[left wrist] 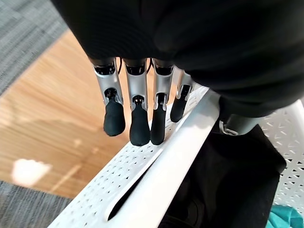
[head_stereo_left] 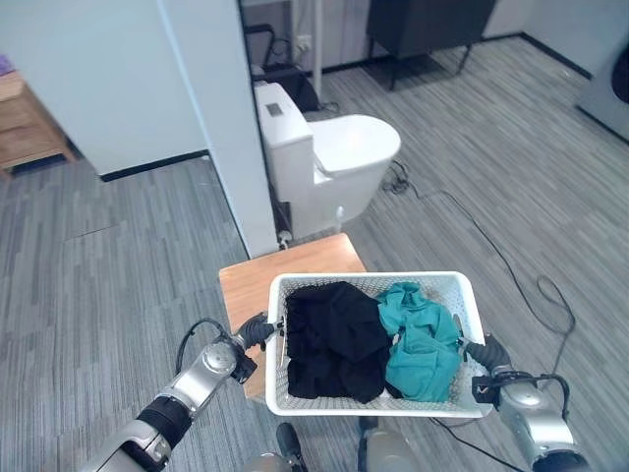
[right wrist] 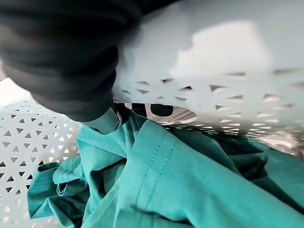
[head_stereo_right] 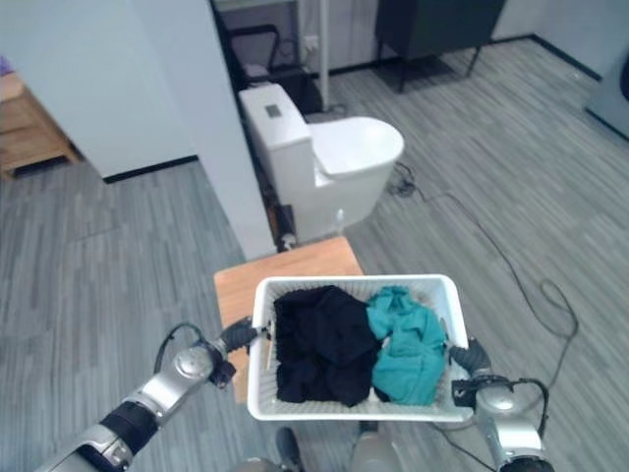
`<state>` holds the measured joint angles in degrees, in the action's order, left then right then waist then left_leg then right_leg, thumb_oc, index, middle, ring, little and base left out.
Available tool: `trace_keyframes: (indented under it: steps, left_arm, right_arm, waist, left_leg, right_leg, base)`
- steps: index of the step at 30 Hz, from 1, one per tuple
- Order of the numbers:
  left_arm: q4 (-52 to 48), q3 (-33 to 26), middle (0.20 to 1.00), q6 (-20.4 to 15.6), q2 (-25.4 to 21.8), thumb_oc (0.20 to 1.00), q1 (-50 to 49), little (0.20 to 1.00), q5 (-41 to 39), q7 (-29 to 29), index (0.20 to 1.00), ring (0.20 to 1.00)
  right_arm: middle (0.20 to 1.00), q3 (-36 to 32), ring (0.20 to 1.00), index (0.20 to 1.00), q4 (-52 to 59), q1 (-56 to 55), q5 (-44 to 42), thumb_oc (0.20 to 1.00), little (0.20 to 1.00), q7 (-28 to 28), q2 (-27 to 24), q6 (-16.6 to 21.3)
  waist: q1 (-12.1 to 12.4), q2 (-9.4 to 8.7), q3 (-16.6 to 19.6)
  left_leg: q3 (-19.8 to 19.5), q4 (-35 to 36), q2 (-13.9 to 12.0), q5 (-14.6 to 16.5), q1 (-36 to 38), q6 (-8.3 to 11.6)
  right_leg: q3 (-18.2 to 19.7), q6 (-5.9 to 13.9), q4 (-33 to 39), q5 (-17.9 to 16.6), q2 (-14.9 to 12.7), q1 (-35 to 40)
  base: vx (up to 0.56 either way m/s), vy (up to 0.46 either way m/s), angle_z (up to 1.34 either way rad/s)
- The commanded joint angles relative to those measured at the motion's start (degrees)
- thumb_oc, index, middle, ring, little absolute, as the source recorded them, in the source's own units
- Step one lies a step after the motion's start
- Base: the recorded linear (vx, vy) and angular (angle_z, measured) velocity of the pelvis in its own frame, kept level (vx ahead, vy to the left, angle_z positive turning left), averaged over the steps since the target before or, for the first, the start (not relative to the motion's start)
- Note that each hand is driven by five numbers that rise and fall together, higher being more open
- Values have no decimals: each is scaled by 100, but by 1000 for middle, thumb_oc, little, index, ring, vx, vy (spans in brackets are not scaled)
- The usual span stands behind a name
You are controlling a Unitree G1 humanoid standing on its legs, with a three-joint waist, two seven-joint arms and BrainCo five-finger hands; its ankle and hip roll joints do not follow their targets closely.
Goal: Grab the laundry basket,head to the washer,open it,put in the laundry and shut it.
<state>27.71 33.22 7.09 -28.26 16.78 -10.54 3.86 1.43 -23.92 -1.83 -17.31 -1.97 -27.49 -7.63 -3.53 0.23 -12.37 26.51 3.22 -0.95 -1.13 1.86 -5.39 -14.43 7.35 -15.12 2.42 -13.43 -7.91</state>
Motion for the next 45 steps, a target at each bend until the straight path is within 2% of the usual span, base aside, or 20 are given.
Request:
trace_keyframes:
  steps: [1,2,5,8,11,13,14,15,16,17,18,20,21,24,30,37,39,40,42,45]
  left_arm:
    - [213,-753,200,-386,-302,200,416,200,-345,-76,200,200]
    - [264,-805,200,-389,-298,200,433,200,-384,-98,200,200]
    - [304,-837,200,-422,-259,200,470,200,-460,-157,200,200]
    - [348,-996,200,-567,-149,200,475,200,-576,-271,200,200]
    - [456,-1012,200,-615,-71,200,522,200,-606,-329,200,200]
    - [513,-990,200,-612,-24,200,558,200,-619,-334,200,200]
    - [656,-881,200,-641,107,200,709,200,-668,-370,200,200]
    - [656,-881,200,-641,107,200,709,200,-668,-370,200,200]
    - [751,-767,200,-655,195,200,848,200,-681,-388,200,200]
    - [819,-679,200,-672,268,200,962,200,-689,-422,200,200]
    - [885,-459,200,-668,343,200,1048,200,-706,-447,200,200]
    - [886,-460,200,-668,343,200,1051,200,-707,-447,200,200]
    - [881,-375,200,-643,354,200,1014,200,-705,-429,200,200]
    - [887,-315,200,-649,360,200,943,200,-693,-431,200,200]
    - [856,-353,200,-619,298,200,795,200,-580,-392,200,200]
    - [908,-394,200,-579,276,200,730,200,-502,-339,200,200]
    - [960,-356,200,-531,270,200,837,200,-486,-311,200,200]
    - [960,-355,200,-531,271,200,837,200,-486,-311,200,200]
    - [1039,-290,200,-489,275,200,998,200,-436,-301,200,200]
    - [1106,-192,200,-441,301,200,1287,200,-303,-262,200,200]
  right_arm:
    - [200,-427,200,200,-98,158,-678,200,200,310,-366,289]
    - [200,-365,200,200,-243,196,-671,200,200,307,-296,292]
    - [200,-349,200,200,-313,191,-690,200,200,278,-278,310]
    - [200,-192,200,200,-464,288,-616,200,200,213,-294,351]
    - [200,26,200,200,-451,295,-636,200,200,238,-244,364]
    - [200,86,200,200,-440,306,-643,200,200,246,-238,373]
    - [200,211,200,200,-471,388,-711,200,200,226,-264,418]
    - [200,211,200,200,-471,388,-711,200,200,226,-264,418]
    - [200,246,200,200,-512,444,-762,200,200,196,-299,449]
    - [200,294,200,200,-564,530,-792,200,200,165,-318,468]
    - [200,526,200,200,-701,771,-931,200,200,177,-261,480]
    - [200,526,200,200,-703,774,-931,200,200,177,-261,481]
    - [200,711,200,200,-913,1018,-962,200,200,238,-155,456]
    - [200,790,200,200,-1016,975,-988,200,200,266,-5,442]
    - [200,850,200,200,-954,809,-977,200,200,342,118,432]
    - [200,756,200,200,-877,673,-951,200,200,392,114,427]
    - [200,608,200,200,-726,491,-995,200,200,403,42,438]
    - [200,607,200,200,-723,488,-995,200,200,402,42,437]
    - [200,544,200,200,-547,390,-1046,200,200,394,-15,463]
    - [200,482,200,200,-191,265,-1149,200,200,407,-153,474]
  waist:
    - [228,131,308]
    - [335,113,444]
    - [427,52,545]
    - [594,12,601]
    - [625,-39,542]
    - [622,-40,517]
    - [657,-43,427]
    - [657,-43,427]
    - [656,-31,360]
    - [690,-12,259]
    - [842,-66,90]
    - [831,-63,100]
    - [920,2,170]
    - [869,14,332]
    - [823,-9,462]
    - [751,-45,456]
    - [641,-123,408]
    - [639,-122,410]
    - [565,-215,347]
    - [462,-377,196]
  left_leg:
    - [-886,-481,53,591,-283,142]
    - [-637,-502,14,515,-395,163]
    - [-381,-567,-51,462,-523,213]
    - [61,-677,-427,269,-724,480]
    - [155,-642,-840,-143,-805,767]
    - [89,-555,-893,-268,-818,841]
    - [-330,-396,-892,-498,-920,979]
    - [-330,-396,-892,-498,-920,979]
    - [-681,-332,-849,-576,-1008,1049]
    - [-1113,-376,-781,-652,-1154,1024]
    - [-2957,-729,-133,-265,-1277,998]
    - [-2968,-728,-131,-277,-1297,996]
    - [-3784,-626,166,-133,-1140,902]
    - [-3751,-504,226,-132,-946,805]
    - [-3659,-396,227,-87,-654,755]
    - [-3487,-360,68,-132,-537,798]
    - [-3517,-452,-100,-158,-582,886]
    - [-3520,-455,-101,-157,-584,887]
    - [-3541,-727,-235,-150,-748,961]
    - [-3503,-1664,-385,-78,-1223,1009]
  right_leg:
    - [-62,199,-417,131,-80,207]
    - [-188,202,-396,200,-147,563]
    - [-165,230,-104,225,-98,922]
    - [-301,240,914,337,29,1245]
    - [-206,139,1292,372,368,1264]
    - [-171,114,1370,375,457,1258]
    - [-121,60,1538,372,604,1232]
    - [-121,60,1538,372,604,1232]
    - [-144,23,1580,371,643,1226]
    - [-110,-52,1587,271,679,1135]
    - [190,-171,1489,200,719,1028]
    - [178,-170,1494,190,720,1016]
    - [489,-198,1480,170,857,967]
    - [675,-218,1539,152,931,1065]
    - [766,-233,1525,193,924,1206]
    - [865,-298,1490,260,1017,1235]
    - [879,-417,1394,354,1185,1220]
    - [875,-418,1392,356,1186,1219]
    - [870,-502,1289,425,1314,1176]
    - [875,-618,1201,451,1467,1204]
  base:
    - [-128,-91,-95]
    - [-87,-77,-97]
    - [-138,-193,-73]
    - [-194,-322,-89]
    - [-137,-343,-132]
    - [-116,-240,-81]
    - [-148,-249,-78]
    - [-163,-222,-69]
    - [-183,-127,-29]
    - [-262,-229,-13]
    - [-211,-159,0]
    - [-30,-50,-17]
    - [42,21,-52]
    - [68,53,-58]
    - [69,35,-22]
    - [31,-45,-11]
    - [52,-186,8]
    - [40,-184,15]
    - [18,-198,18]
    - [25,-260,34]
